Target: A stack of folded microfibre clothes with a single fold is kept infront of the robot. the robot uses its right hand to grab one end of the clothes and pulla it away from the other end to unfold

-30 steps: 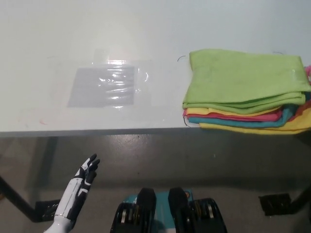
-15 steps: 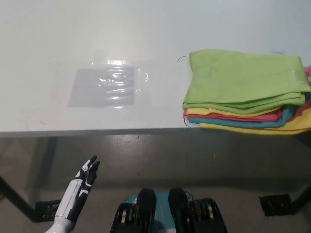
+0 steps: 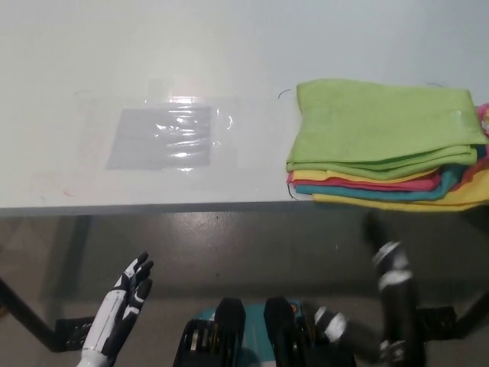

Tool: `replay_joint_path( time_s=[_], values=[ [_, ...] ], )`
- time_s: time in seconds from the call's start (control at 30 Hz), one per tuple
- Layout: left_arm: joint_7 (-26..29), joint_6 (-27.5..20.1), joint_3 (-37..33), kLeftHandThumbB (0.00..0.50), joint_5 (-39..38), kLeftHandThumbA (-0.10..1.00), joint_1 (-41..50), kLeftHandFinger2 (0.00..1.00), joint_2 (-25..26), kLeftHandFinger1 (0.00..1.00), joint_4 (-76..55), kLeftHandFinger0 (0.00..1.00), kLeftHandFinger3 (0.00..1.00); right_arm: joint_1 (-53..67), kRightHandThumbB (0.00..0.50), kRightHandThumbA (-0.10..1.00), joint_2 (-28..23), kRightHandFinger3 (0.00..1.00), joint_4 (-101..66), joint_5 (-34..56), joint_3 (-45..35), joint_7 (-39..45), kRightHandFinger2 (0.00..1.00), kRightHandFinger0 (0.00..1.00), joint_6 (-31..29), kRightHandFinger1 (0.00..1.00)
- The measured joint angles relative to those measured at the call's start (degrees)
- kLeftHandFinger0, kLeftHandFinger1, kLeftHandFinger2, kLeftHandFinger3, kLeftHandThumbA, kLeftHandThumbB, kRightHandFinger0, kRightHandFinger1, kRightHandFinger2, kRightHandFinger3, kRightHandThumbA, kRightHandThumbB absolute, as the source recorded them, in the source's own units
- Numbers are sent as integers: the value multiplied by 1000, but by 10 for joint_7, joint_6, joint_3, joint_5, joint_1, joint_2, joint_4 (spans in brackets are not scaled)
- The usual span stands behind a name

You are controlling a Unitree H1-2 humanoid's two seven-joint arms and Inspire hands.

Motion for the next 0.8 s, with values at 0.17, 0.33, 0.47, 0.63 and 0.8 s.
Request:
replay_joint_path(
  time_s=[0.17,0.33,0.47,0.63,0.8],
  values=[
    [-2,-2,3,335,-10,930,3,1000,0,1000,-1,1000,1000,-11,282,1000,-18,1000,81,7,-5,14,1000,1000,-7,1000],
    [-2,-3,4,327,-14,916,0,1000,0,1000,-1,1000,1000,-33,325,1000,-28,1000,128,36,-34,27,1000,1000,-12,1000],
    [-2,-6,6,359,-14,928,-11,1000,0,1000,9,1000,1000,-53,325,1000,-33,1000,164,61,-58,39,1000,1000,-12,1000],
    [-2,-7,13,353,-14,942,-29,1000,2,1000,27,1000,1000,-72,266,1000,-35,1000,193,83,-78,51,1000,1000,-12,1000],
    [-1,-9,18,340,-14,957,-41,1000,5,1000,44,1000,1000,-80,240,1000,-35,1000,204,101,-95,63,1000,1000,-12,1000]
  ],
)
